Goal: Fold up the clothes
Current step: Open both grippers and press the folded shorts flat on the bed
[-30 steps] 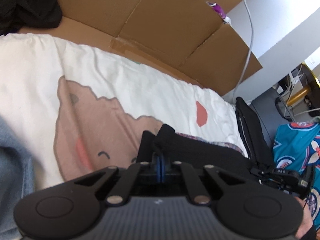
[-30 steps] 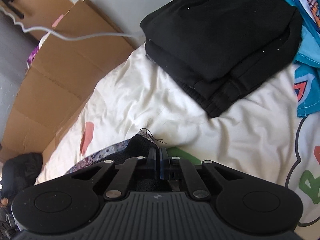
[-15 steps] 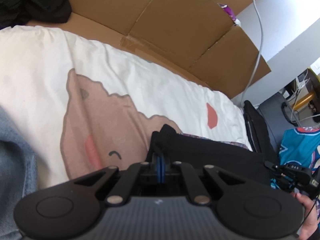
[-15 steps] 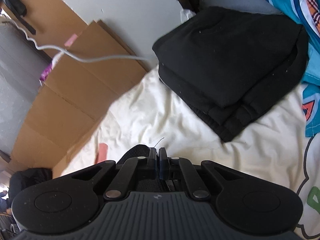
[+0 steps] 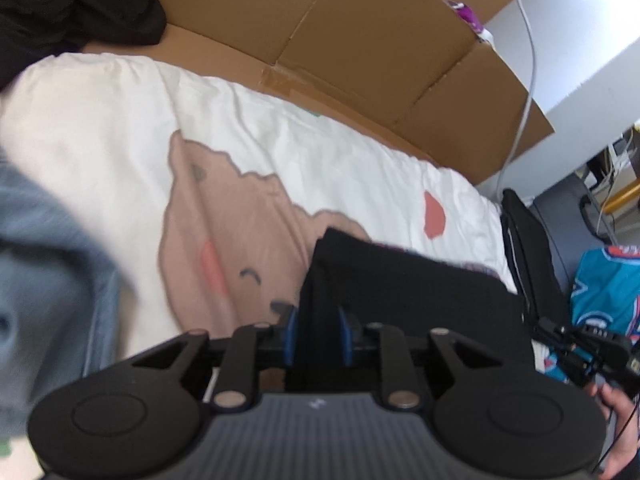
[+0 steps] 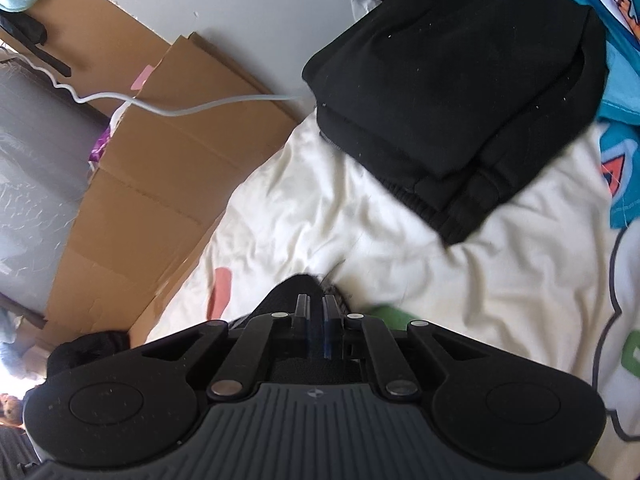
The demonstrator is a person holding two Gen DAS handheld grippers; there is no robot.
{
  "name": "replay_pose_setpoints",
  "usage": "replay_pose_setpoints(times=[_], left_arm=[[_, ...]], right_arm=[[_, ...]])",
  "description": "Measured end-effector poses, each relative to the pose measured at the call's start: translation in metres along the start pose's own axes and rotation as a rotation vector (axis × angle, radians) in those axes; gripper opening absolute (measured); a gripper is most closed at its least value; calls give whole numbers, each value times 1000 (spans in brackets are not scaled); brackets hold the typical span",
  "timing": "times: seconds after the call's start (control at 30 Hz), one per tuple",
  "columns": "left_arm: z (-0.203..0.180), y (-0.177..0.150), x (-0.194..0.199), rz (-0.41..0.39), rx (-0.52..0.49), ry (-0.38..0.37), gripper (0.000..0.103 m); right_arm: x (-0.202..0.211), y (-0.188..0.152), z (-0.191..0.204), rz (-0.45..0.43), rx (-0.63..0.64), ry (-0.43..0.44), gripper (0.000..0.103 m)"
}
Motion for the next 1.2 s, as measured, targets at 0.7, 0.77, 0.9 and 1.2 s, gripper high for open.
replay_pose_setpoints(times=[0.7,0.77,0.9,1.2], left_arm=[[-9,-72,74,108,-361,98,30],[-15,-76,74,109,-415,90,34],[-28,-80,71,92,-492,43,49],[-39,-84,51,101,-567,-77,52]], right_arm=[[60,-68,49,129,111,108,35],[61,-81,57,173,139,131,39],[55,-114,82,267,266,168,41],[19,-170,89,469,434,78,43]])
Point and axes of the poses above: each gripper's, at about its wrist camera, not at the fingertips, and x roughly against the way its jaws point, z to its left, y to its top, the point moved 8 cm from there along -x, roughly the way its jaws point, and after that the axes turned 6 degrees about -z, right-handed, at the moved point
